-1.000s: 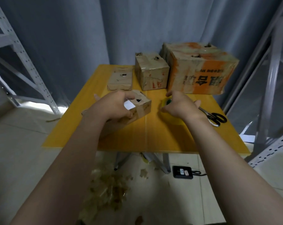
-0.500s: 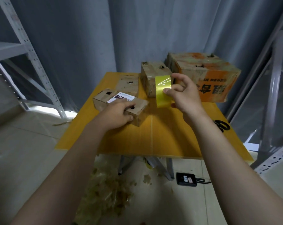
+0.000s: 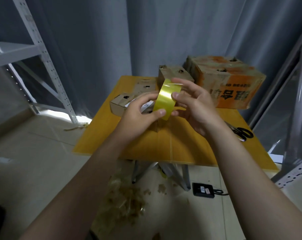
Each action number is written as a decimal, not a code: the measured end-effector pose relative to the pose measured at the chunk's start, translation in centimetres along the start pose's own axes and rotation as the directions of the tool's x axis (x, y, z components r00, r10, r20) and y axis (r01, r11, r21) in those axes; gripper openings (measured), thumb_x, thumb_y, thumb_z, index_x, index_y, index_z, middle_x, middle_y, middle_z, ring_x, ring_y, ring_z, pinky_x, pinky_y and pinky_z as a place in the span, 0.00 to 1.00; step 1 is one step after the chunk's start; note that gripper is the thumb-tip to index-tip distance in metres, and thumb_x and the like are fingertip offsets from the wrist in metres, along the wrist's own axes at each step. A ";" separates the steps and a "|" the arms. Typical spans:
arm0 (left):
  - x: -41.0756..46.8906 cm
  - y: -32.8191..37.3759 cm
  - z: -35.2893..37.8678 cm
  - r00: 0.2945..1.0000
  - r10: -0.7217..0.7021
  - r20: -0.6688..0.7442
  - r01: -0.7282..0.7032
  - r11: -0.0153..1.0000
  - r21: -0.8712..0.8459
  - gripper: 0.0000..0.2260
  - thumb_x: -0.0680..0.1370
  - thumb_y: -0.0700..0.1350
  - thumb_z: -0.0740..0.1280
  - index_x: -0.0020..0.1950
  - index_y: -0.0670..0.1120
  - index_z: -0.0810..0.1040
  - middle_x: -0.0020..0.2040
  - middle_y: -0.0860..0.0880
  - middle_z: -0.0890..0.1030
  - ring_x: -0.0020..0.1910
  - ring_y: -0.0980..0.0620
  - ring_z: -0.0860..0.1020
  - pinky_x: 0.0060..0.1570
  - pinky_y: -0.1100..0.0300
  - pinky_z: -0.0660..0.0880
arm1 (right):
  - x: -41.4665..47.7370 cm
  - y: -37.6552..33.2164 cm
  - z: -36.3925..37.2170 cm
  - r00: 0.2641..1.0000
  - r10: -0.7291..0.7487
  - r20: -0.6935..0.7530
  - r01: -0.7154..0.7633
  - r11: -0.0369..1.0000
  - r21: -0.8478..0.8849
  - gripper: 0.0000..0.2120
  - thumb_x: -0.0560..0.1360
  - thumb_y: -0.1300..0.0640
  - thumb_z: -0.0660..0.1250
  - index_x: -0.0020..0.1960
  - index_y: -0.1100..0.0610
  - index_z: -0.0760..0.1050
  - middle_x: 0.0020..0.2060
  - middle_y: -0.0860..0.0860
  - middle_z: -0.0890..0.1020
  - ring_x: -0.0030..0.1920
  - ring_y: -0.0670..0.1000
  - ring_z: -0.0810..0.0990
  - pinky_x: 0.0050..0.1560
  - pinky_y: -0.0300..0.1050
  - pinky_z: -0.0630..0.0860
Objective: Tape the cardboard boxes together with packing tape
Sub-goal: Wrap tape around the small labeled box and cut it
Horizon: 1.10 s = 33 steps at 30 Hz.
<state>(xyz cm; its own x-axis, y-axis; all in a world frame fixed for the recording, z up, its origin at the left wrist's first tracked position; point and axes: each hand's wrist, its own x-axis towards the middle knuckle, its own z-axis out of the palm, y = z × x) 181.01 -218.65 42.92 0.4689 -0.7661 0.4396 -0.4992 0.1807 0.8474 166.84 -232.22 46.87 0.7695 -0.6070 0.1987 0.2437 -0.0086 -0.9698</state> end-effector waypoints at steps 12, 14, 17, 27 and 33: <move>-1.0 0.3 -0.1 0.993 -0.031 -0.110 0.014 0.989 -0.150 0.10 0.81 0.40 0.70 0.61 0.49 0.84 0.51 0.61 0.87 0.53 0.61 0.85 0.49 0.69 0.78 | 0.5 0.9 -0.1 0.980 -0.080 -0.185 0.020 0.952 -0.305 0.03 0.78 0.55 0.75 0.49 0.54 0.87 0.40 0.53 0.86 0.31 0.47 0.76 0.26 0.42 0.73; -1.1 0.5 0.2 0.994 -0.068 -0.083 0.057 0.989 -0.133 0.09 0.83 0.43 0.69 0.61 0.44 0.83 0.48 0.54 0.88 0.49 0.56 0.86 0.46 0.62 0.80 | 0.7 0.9 0.1 0.961 -0.146 -0.235 0.043 0.917 -0.396 0.03 0.77 0.56 0.75 0.44 0.52 0.85 0.45 0.57 0.86 0.34 0.46 0.78 0.27 0.42 0.74; -1.7 1.1 1.5 0.986 -0.165 -0.036 0.157 0.973 -0.168 0.10 0.84 0.46 0.67 0.62 0.41 0.78 0.47 0.45 0.88 0.47 0.45 0.87 0.49 0.47 0.83 | 1.2 0.7 0.2 0.949 -0.206 -0.238 0.054 0.851 -0.523 0.04 0.79 0.56 0.74 0.44 0.51 0.82 0.47 0.52 0.85 0.45 0.50 0.83 0.38 0.47 0.80; -3.3 2.3 1.8 0.972 -0.227 -0.053 0.223 0.972 -0.078 0.06 0.82 0.49 0.69 0.56 0.49 0.78 0.42 0.50 0.88 0.44 0.51 0.87 0.48 0.39 0.84 | 0.8 1.7 1.1 0.942 -0.311 -0.128 0.120 0.666 -0.736 0.03 0.80 0.56 0.71 0.48 0.51 0.80 0.43 0.45 0.81 0.43 0.46 0.79 0.45 0.47 0.78; -4.2 2.8 0.2 0.981 -0.167 -0.099 0.176 0.981 0.083 0.14 0.79 0.54 0.68 0.56 0.45 0.77 0.46 0.45 0.86 0.47 0.41 0.84 0.48 0.36 0.80 | 2.0 1.7 1.8 0.973 0.059 -0.222 -0.111 0.966 -0.233 0.29 0.74 0.57 0.78 0.72 0.57 0.72 0.39 0.44 0.85 0.36 0.40 0.80 0.40 0.37 0.73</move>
<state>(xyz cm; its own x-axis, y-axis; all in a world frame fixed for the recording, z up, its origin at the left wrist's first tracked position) 177.50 -215.12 43.37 0.6158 -0.7205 0.3189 -0.4677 -0.0085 0.8839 169.87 -231.98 45.84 0.6321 -0.7677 0.1052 0.0124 -0.1258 -0.9920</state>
